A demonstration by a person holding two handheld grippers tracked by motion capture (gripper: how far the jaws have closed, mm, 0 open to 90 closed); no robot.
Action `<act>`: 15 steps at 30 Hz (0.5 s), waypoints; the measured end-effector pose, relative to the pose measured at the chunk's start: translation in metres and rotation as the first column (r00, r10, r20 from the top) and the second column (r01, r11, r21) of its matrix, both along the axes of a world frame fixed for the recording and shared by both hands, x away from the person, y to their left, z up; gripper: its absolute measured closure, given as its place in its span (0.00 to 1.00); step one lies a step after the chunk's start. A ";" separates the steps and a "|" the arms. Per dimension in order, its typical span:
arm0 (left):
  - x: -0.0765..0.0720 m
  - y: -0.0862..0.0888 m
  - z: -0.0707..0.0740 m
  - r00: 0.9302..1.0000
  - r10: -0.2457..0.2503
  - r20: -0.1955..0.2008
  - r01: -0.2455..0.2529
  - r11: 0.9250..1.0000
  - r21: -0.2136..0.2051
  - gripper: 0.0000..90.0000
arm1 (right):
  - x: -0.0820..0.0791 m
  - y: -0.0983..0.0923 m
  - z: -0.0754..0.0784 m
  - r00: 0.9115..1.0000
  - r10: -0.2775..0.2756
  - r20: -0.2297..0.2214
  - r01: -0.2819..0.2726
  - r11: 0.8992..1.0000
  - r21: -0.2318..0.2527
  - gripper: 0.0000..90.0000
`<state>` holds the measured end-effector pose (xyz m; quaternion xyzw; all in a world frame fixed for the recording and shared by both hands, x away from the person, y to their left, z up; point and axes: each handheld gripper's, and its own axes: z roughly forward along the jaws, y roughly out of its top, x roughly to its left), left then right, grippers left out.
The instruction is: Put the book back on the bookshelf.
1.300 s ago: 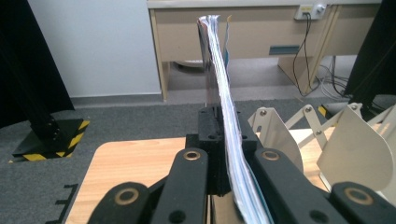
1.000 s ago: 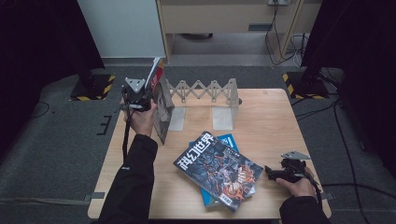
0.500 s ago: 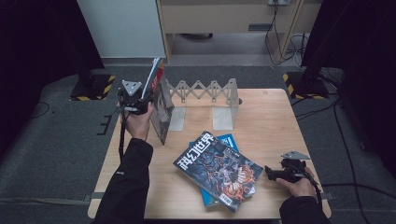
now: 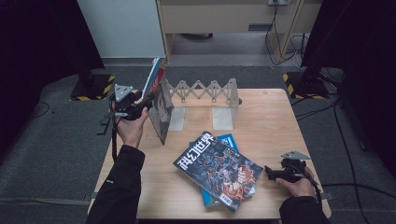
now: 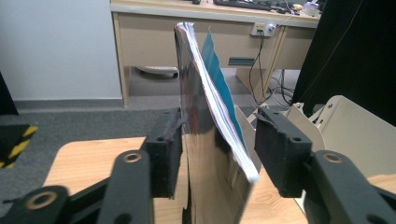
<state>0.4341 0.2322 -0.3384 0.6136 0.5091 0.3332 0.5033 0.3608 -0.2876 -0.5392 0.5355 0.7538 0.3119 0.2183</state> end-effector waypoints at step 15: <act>-0.047 0.021 -0.018 0.997 -0.072 -0.011 0.072 0.997 0.009 0.35 | 0.000 0.000 0.000 1.000 -0.001 -0.001 0.001 1.000 0.003 0.01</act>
